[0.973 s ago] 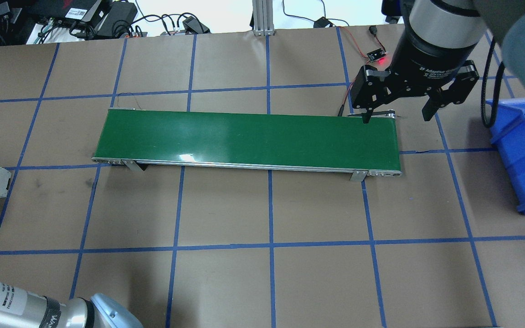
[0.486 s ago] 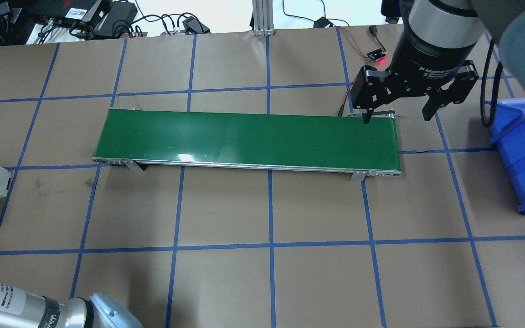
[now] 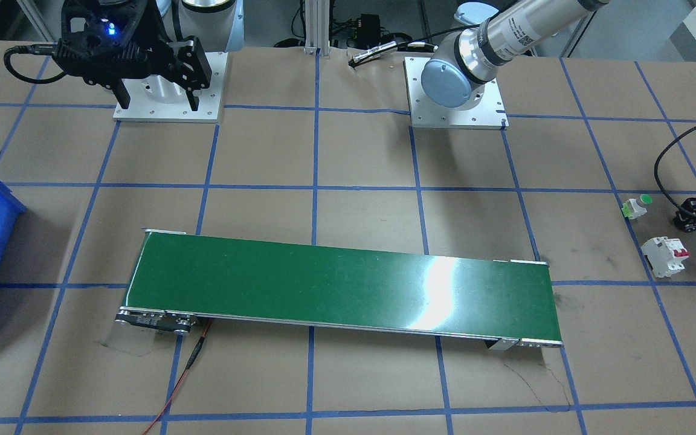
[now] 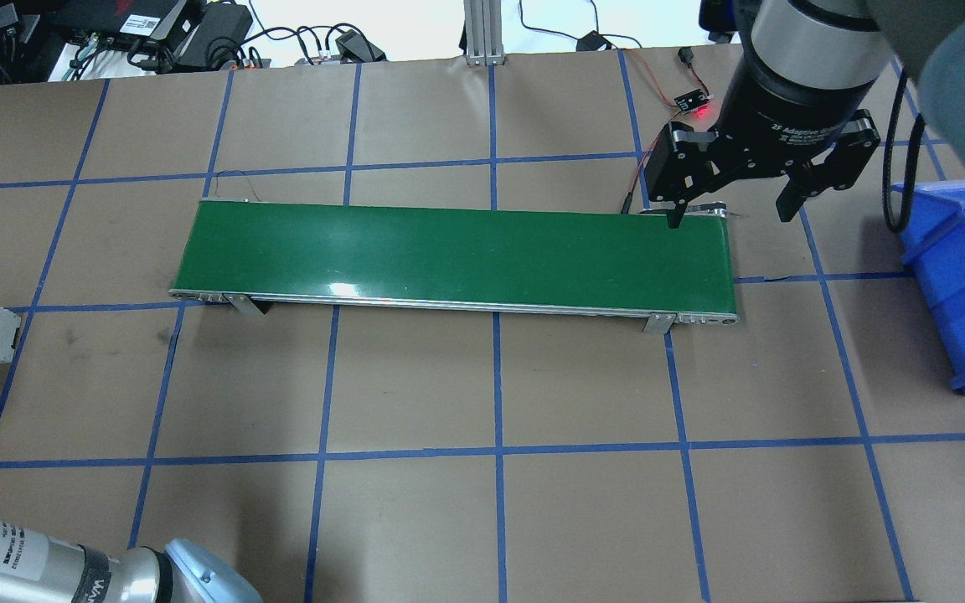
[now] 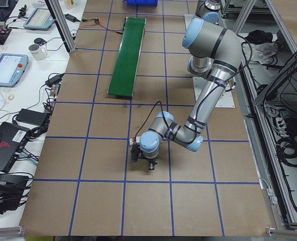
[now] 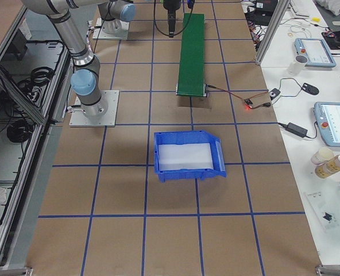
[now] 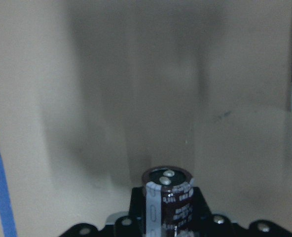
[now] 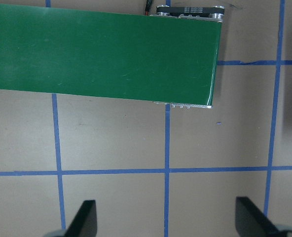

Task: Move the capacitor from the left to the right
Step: 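Lift the capacitor with the left gripper and carry it to the belt end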

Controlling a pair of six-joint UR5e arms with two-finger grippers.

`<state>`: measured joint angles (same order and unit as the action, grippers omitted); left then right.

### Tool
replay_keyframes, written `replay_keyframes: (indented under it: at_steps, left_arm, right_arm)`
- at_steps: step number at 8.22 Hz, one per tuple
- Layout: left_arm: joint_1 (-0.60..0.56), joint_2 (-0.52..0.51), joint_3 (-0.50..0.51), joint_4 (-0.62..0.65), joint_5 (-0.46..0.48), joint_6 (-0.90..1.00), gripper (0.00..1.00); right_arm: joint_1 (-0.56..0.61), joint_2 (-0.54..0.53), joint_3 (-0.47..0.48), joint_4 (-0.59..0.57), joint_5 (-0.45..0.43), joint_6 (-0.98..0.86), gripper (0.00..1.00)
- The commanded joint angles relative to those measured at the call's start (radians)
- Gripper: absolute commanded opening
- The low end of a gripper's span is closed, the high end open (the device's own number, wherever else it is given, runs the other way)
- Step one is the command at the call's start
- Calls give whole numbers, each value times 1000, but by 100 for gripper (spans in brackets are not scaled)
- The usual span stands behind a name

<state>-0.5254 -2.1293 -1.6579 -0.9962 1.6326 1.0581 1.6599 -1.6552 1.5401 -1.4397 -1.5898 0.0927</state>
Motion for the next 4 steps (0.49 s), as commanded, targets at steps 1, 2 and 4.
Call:
replay_keyframes:
  at_steps: [1,2,4]
  left_arm:
    - [1,41,27,-218,12,0,0]
    - [-2,86,56,-237,4,-3,0]
    - [-80,184,110,-336,0,-41,0]
  right_arm:
    - [-2,2,0,-2,-1,-1,100]
    - [0,3,0,-4,7,2,100]
    - [-2,2,0,-2,-1,-1,100]
